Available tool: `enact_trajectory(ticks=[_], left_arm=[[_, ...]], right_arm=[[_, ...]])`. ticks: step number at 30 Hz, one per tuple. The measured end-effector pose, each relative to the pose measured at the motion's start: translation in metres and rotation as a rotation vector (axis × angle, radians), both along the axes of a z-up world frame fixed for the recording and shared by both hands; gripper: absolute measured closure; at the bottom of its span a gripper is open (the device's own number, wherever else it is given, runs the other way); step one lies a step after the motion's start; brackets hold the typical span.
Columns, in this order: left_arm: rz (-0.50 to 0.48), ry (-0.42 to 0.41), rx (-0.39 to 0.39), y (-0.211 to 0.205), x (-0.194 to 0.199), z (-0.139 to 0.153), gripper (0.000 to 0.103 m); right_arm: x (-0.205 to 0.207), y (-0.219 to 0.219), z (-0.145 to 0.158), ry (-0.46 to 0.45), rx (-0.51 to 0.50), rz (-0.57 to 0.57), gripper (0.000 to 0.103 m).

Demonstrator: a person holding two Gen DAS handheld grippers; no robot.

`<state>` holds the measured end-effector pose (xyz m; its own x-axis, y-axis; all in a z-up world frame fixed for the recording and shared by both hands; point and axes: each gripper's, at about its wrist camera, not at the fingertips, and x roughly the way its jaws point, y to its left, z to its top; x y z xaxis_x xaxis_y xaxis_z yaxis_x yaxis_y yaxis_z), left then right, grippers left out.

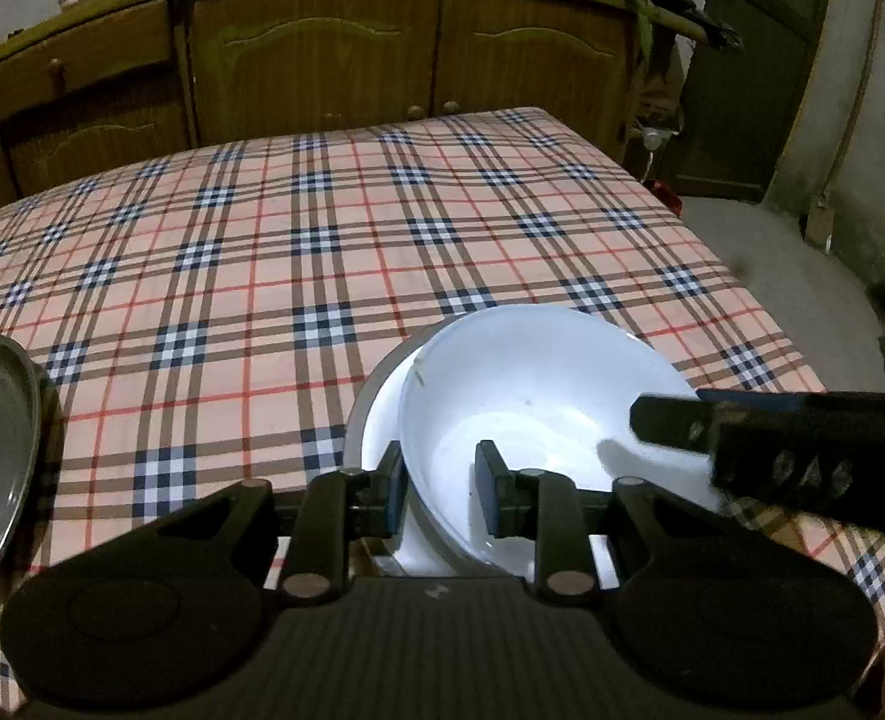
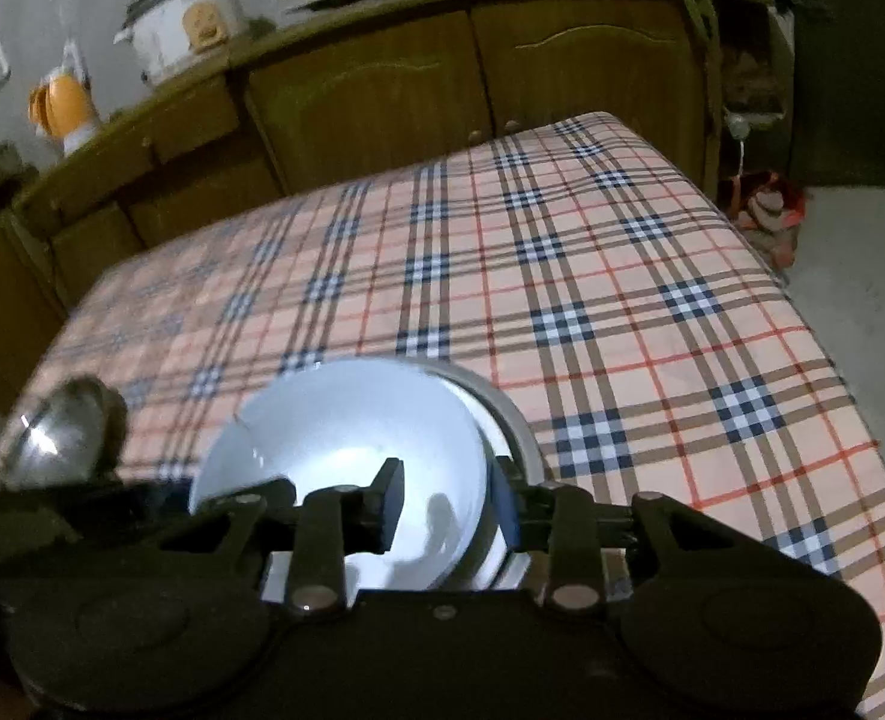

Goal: Organize plates and bowls

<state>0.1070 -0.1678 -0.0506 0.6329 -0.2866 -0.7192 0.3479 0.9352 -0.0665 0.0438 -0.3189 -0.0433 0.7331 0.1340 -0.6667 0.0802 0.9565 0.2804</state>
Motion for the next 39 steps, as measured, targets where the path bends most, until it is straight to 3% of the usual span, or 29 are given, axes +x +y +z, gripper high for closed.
enact_trajectory(ticks=[6, 7, 9, 12, 14, 16, 19, 27, 39], left_arm=[[0.005, -0.019, -0.001, 0.003, -0.003, 0.005, 0.074], [0.010, -0.026, 0.000, 0.005, -0.003, 0.006, 0.069], [0.025, -0.056, 0.004, 0.008, -0.006, 0.011, 0.060], [0.026, -0.074, -0.006, 0.013, -0.008, 0.018, 0.059], [0.033, -0.070, -0.013, 0.016, -0.009, 0.019, 0.052], [0.046, -0.068, -0.025, 0.019, -0.010, 0.019, 0.038], [0.062, -0.058, -0.024, 0.020, -0.012, 0.019, 0.030], [0.103, -0.058, 0.001, 0.018, -0.015, 0.017, 0.002], [0.118, -0.052, 0.020, 0.014, -0.013, 0.009, 0.000]], right_arm=[[-0.007, -0.002, 0.005, -0.045, -0.023, -0.020, 0.061], [-0.009, -0.002, 0.006, -0.057, -0.017, -0.021, 0.057], [-0.013, -0.001, 0.010, -0.081, -0.021, -0.027, 0.030], [-0.023, -0.003, 0.016, -0.132, -0.032, -0.032, 0.026], [-0.029, -0.006, 0.017, -0.152, -0.028, -0.042, 0.021], [-0.038, -0.009, 0.015, -0.176, -0.031, -0.080, 0.020], [-0.051, -0.012, 0.007, -0.228, 0.002, -0.120, 0.018], [-0.048, -0.008, 0.001, -0.155, 0.005, -0.100, 0.018], [-0.045, -0.009, -0.009, -0.141, 0.056, -0.124, 0.018]])
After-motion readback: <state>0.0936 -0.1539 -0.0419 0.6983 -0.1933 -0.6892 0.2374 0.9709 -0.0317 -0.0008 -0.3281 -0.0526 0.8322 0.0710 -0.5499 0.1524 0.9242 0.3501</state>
